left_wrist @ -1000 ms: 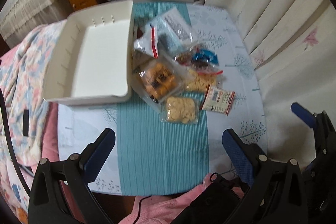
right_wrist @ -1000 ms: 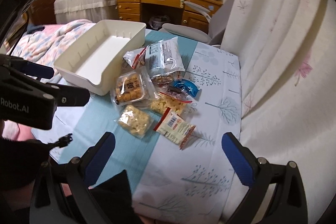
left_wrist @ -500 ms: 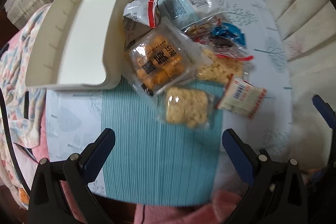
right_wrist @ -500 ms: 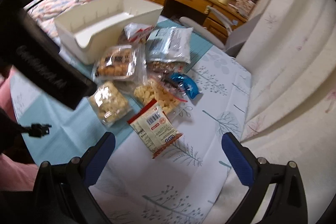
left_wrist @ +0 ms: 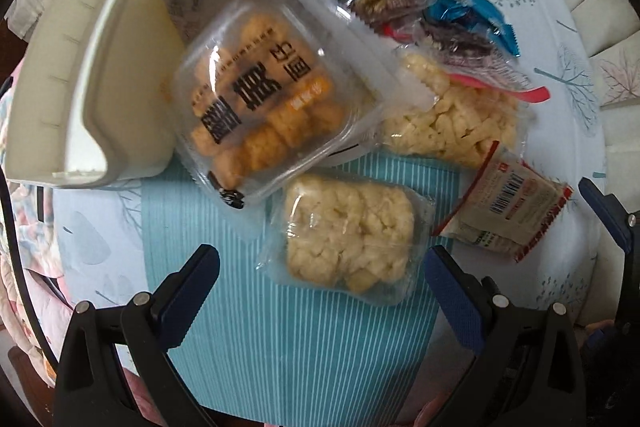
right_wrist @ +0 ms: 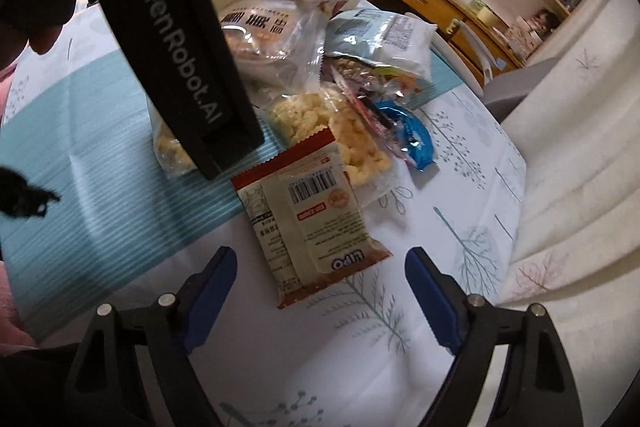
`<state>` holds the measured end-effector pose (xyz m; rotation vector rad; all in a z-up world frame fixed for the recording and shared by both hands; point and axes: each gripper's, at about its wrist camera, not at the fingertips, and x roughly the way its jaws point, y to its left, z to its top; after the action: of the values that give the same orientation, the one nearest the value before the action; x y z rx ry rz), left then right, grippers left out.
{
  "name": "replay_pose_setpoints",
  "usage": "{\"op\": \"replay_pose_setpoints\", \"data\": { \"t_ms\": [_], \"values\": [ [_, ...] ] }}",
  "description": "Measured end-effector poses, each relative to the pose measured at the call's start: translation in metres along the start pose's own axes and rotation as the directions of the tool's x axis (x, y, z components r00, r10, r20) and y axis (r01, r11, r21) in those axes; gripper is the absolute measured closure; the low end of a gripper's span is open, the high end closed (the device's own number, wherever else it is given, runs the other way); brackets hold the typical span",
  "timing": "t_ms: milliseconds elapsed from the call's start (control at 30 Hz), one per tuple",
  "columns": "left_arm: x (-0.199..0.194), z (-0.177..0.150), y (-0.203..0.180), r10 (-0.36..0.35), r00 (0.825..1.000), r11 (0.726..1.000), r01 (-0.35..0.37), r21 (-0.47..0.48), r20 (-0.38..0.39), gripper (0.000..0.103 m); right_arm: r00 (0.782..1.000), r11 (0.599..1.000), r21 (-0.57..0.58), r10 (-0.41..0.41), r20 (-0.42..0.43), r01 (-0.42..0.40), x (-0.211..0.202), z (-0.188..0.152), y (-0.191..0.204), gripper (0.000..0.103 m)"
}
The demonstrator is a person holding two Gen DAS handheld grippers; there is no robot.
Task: Organize snacks
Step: 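Grasp the red-and-white wafer packet with the right gripper while the left grasps the cracker bag, then carry both snacks over the white tray and release them inside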
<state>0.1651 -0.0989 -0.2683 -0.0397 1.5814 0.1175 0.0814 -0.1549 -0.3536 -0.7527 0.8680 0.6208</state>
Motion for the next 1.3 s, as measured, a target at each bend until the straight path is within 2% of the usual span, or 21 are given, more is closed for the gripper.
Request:
{"op": "replay_pose_setpoints", "data": {
  "t_ms": [167, 267, 367, 467, 533, 600, 733, 933, 1100, 1200, 1300],
  "values": [
    [0.02, 0.005, -0.001, -0.027, 0.999, 1.0, 0.027, -0.013, -0.02, 0.002, 0.999, 1.0, -0.022, 0.011, 0.035, -0.01, 0.01, 0.001, 0.001, 0.018],
    [0.035, 0.01, -0.005, -0.006, 1.0, 1.0, 0.006, -0.004, -0.025, 0.003, 0.998, 0.999, -0.041, 0.021, 0.051, -0.019, 0.013, 0.0, 0.003, 0.024],
    [0.048, 0.016, -0.01, -0.027, 0.999, 0.999, 0.027, -0.02, -0.03, 0.004, 0.996, 0.998, -0.047, 0.04, 0.076, -0.037, 0.012, 0.0, 0.003, 0.025],
    [0.059, 0.017, -0.004, -0.051, 0.998, 0.998, 0.05, -0.035, -0.029, 0.012, 0.995, 0.997, -0.049, 0.059, 0.083, -0.055, 0.012, 0.001, 0.001, 0.027],
    [0.065, 0.017, -0.002, -0.059, 0.998, 0.997, 0.057, -0.044, -0.035, 0.016, 0.994, 0.996, -0.05, 0.076, 0.08, -0.073, 0.013, 0.001, 0.0, 0.035],
    [0.069, 0.018, 0.002, -0.088, 0.996, 0.995, 0.085, -0.06, -0.036, 0.023, 0.993, 0.995, -0.043, 0.093, 0.073, -0.09, 0.013, 0.002, -0.001, 0.04],
    [0.079, 0.016, 0.013, -0.109, 0.993, 0.992, 0.106, -0.066, -0.036, 0.032, 0.992, 0.994, -0.008, 0.114, 0.053, -0.113, 0.012, 0.003, -0.004, 0.045],
    [0.093, 0.008, 0.018, -0.108, 0.992, 0.992, 0.103, -0.078, -0.068, 0.034, 0.988, 0.987, 0.05, 0.154, 0.014, -0.155, 0.011, 0.002, -0.008, 0.049],
    [0.098, -0.005, 0.032, -0.102, 0.992, 0.992, 0.095, -0.08, -0.081, 0.034, 0.978, 0.969, 0.143, 0.206, -0.028, -0.2, 0.008, -0.004, -0.013, 0.05],
    [0.097, -0.011, 0.043, -0.105, 0.992, 0.992, 0.099, -0.083, -0.076, 0.034, 0.97, 0.954, 0.197, 0.239, -0.051, -0.225, 0.006, -0.008, -0.016, 0.05],
    [0.091, -0.015, 0.059, -0.124, 0.99, 0.988, 0.118, -0.098, -0.06, 0.034, 0.948, 0.909, 0.315, 0.309, -0.07, -0.273, 0.006, -0.014, -0.02, 0.051]
  ]
}}
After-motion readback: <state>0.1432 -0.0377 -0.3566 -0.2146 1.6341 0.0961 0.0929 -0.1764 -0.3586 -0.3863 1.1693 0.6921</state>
